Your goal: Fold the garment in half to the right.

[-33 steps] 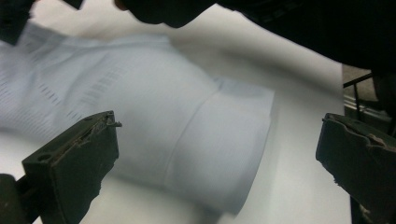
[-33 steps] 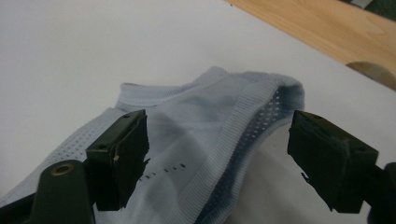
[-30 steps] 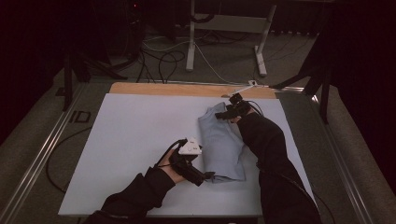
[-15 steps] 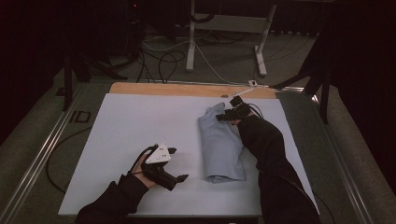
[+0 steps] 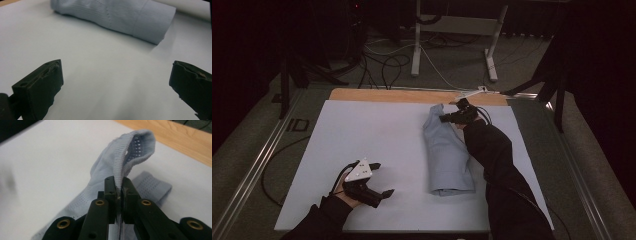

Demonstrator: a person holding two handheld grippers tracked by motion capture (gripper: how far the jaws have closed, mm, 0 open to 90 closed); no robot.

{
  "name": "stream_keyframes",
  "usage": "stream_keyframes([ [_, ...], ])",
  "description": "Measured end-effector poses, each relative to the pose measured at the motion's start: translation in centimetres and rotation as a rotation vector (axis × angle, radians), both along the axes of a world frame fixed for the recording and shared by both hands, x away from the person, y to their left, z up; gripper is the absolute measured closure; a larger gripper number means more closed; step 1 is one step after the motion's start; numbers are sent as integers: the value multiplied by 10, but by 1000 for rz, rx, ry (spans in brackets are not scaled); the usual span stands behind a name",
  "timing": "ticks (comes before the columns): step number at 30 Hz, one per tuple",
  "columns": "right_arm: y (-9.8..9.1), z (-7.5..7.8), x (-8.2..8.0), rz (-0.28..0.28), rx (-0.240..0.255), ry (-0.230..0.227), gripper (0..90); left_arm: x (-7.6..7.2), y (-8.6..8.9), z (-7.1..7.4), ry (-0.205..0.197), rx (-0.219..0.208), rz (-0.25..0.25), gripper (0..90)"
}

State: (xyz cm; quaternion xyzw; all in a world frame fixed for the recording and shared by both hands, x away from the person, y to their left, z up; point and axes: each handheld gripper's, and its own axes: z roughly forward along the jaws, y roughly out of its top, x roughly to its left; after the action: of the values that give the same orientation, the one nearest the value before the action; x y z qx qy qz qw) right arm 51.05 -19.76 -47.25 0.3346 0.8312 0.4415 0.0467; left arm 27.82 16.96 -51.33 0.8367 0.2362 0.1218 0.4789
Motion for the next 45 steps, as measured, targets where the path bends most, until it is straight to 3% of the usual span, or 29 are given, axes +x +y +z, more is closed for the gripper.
stream_keyframes([
  [8, -4, -19, 9, -31, -38, 52, 857, -2, 21, 2, -17, -18, 53, 0],
  [17, -4, -32, 15, -44, -77, 72, 856, -3, 38, -4, -7, -25, 93, 0],
  [24, -6, -39, 18, -79, -106, 86, 853, -4, 42, -5, 0, -29, 103, 0],
  [28, -5, -43, 18, -105, -146, 92, 822, -5, 42, -5, 3, -29, 102, 0],
  [33, -3, -46, 15, -95, -191, 88, 847, -5, 42, -6, 6, -26, 98, 0],
  [37, -2, -46, 12, -97, -198, 82, 855, -5, 42, -7, 8, -29, 99, 0],
  [41, -3, -46, 13, -110, -192, 87, 767, -5, 41, -6, 3, -28, 101, 0],
  [42, -4, -46, 13, -106, -189, 88, 688, -5, 41, -6, 1, -26, 101, 0],
  [45, -7, -43, 12, -123, -205, 77, 580, -5, 41, -6, -2, -32, 104, 0],
])
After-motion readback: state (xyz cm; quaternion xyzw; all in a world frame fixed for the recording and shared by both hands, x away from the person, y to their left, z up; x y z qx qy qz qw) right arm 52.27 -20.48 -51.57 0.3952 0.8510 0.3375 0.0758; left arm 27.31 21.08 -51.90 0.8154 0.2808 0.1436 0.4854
